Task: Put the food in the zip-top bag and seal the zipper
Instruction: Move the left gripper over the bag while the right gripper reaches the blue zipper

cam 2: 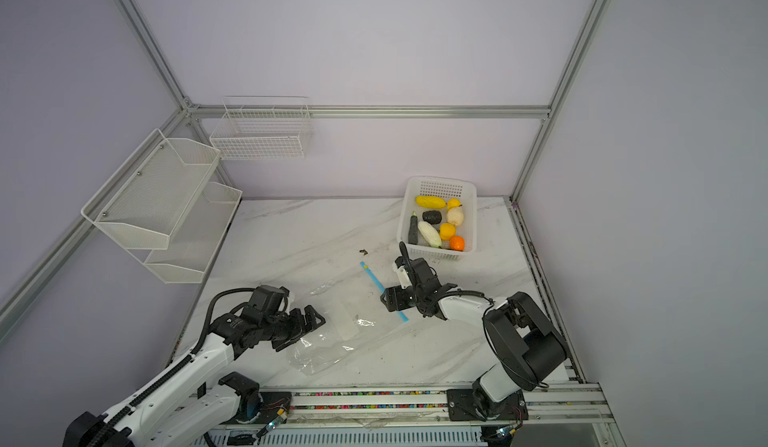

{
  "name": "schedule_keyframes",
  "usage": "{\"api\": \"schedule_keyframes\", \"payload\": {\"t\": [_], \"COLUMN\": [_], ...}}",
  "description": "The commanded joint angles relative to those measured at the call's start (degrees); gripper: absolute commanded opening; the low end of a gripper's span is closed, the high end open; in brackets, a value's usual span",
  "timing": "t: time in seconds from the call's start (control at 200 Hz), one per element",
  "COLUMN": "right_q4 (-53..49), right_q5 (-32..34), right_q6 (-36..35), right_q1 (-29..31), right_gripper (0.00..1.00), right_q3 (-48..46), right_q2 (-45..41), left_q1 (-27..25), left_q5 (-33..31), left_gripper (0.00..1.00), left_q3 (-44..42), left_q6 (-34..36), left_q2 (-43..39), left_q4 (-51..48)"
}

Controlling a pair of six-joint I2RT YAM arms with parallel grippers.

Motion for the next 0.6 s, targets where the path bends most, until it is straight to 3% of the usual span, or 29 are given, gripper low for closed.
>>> {"api": "schedule_keyframes", "payload": {"t": [0.0, 0.205, 0.595], "right_q4": [0.1, 0.9, 2.2], "right_q5": [-1.0, -2.2, -4.7], "right_q6": [0.2, 3.1, 6.7], "right_q1": [0.4, 0.4, 0.5], "right_gripper": [0.77, 0.75, 0.75], "right_q3": [-1.1, -3.2, -6.4], "right_q2": [-0.1, -2.5, -4.3], "left_q1": [-0.1, -0.1, 0.0], "left_q5": [0.8, -0.8, -5.5], "left_gripper": [1.0, 1.0, 1.0], "left_q3": [-1.8, 1.3, 7.6], "left_q6": [0.5, 4.5, 10.6], "left_q2": [3.8, 12.1, 19.7], "left_q4": [6.3, 8.3, 10.1]}}
